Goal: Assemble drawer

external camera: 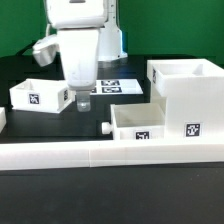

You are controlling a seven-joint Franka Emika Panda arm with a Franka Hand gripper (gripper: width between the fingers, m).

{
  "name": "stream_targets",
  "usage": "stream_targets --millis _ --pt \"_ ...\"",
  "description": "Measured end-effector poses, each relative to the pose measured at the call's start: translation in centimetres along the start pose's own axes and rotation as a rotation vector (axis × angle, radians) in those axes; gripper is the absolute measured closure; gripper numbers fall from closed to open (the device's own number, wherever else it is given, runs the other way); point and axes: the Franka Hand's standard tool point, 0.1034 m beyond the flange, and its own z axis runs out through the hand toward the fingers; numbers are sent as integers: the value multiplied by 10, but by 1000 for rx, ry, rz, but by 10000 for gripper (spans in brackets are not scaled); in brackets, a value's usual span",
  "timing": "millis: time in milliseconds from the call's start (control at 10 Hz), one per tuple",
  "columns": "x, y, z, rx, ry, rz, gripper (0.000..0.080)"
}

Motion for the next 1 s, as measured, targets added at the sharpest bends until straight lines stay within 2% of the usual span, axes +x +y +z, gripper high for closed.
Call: stream_targets --millis 200,500,1000 --pt "-9 -2 8 12 71 -9 150" --pt "0 -6 27 43 146 14 150" --pt "48 -1 41 60 154 -60 150"
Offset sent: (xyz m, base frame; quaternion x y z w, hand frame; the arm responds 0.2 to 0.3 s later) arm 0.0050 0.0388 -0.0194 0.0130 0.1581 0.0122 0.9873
